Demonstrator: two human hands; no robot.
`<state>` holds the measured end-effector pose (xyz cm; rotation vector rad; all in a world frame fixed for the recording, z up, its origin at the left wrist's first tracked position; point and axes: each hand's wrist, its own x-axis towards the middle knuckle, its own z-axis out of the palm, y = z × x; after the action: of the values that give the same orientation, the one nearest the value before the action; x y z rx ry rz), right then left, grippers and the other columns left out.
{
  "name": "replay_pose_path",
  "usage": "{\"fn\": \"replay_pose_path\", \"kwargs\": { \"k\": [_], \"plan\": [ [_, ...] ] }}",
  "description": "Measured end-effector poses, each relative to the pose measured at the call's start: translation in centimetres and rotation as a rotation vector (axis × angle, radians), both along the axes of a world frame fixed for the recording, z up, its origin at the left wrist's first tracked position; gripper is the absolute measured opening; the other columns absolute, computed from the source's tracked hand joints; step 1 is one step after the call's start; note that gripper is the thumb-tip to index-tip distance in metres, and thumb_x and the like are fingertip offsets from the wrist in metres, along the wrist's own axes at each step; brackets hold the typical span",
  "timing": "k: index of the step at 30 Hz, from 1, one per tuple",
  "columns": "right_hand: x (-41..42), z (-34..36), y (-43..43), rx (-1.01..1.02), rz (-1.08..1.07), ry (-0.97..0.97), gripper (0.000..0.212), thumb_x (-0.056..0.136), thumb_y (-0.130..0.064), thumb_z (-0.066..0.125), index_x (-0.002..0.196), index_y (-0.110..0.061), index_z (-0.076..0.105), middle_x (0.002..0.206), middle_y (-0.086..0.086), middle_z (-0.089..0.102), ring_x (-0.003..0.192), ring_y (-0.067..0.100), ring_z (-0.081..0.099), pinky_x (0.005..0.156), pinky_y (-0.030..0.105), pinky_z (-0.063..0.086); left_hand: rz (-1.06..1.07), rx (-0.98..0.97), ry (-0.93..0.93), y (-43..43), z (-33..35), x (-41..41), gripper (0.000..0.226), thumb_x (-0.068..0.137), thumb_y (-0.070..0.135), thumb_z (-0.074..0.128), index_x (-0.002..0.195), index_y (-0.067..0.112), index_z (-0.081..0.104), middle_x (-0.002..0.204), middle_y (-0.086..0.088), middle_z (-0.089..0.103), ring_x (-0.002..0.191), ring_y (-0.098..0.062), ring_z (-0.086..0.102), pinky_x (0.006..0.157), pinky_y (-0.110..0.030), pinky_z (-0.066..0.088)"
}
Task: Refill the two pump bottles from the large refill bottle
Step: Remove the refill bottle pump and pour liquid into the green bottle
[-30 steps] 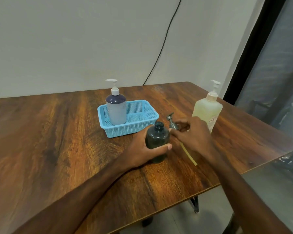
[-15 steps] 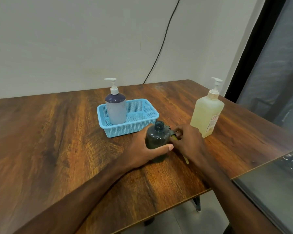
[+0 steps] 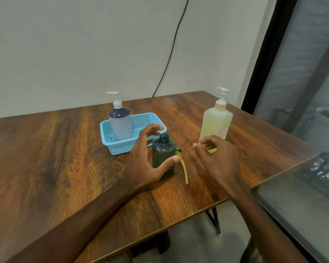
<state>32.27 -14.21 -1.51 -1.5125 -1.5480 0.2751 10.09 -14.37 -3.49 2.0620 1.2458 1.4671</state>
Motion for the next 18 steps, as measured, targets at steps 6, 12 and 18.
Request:
{"fn": "replay_pose_path", "kwargs": {
  "k": [6,12,18],
  "plan": [
    [3.2,0.7,1.4,0.172,-0.264,0.113,0.066,0.075,-0.036,0.086,0.128,-0.019,0.051,0.13,-0.001,0.053,0.12,0.017,0.05,0.091,0.034,0.053,0.146,0.314,-0.039,-0.5,1.7,1.6,0.056,0.088,0.036,0.077,0.134,0.024,0.048,0.14,0.007,0.055,0.126,-0.014,0.056,0.105,-0.031,0.051],
    [4.3,0.4,5.3,-0.12,-0.155,0.144,0.092,0.062,-0.06,0.083,0.137,-0.028,0.04,0.135,-0.002,0.057,0.119,0.022,0.058,0.094,0.052,0.054,0.129,0.559,0.004,-0.8,3.9,4.8,0.041,0.086,0.007,0.079,0.12,0.014,0.058,0.129,-0.002,0.063,0.123,-0.02,0.059,0.107,-0.043,0.048],
    [4.5,0.0,5.0,-0.076,-0.092,0.167,0.084,0.063,-0.051,0.087,0.132,-0.024,0.048,0.123,-0.003,0.063,0.105,0.016,0.062,0.084,0.042,0.057,-0.038,0.228,0.001,-2.4,4.2,10.4,0.028,0.091,0.011,0.074,0.116,0.016,0.063,0.119,0.005,0.064,0.109,-0.01,0.062,0.086,-0.026,0.057]
  ]
}}
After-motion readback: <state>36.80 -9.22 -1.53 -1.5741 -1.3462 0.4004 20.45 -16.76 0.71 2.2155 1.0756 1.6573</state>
